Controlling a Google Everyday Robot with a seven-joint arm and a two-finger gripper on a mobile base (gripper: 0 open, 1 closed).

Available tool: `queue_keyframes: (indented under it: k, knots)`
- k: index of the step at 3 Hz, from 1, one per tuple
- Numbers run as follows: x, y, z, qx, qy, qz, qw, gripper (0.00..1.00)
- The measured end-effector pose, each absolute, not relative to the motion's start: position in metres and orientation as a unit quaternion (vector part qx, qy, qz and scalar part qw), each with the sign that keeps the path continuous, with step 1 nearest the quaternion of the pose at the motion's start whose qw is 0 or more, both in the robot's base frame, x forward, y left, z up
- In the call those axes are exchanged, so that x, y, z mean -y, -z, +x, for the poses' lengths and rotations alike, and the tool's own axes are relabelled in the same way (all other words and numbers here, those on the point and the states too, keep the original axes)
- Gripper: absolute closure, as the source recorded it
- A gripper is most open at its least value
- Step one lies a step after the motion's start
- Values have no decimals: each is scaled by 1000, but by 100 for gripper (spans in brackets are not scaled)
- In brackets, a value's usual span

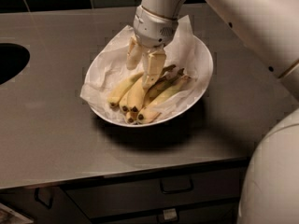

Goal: Pick banana from white bowl

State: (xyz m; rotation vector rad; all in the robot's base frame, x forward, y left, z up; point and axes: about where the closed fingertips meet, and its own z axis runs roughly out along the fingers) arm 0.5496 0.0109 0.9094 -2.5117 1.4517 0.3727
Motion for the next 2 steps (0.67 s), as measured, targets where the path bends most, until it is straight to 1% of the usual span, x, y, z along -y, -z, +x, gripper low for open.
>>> queue_keyframes:
  k: [2]
  knots:
    - [-6, -902, 535, -493, -134, -854, 99, 48]
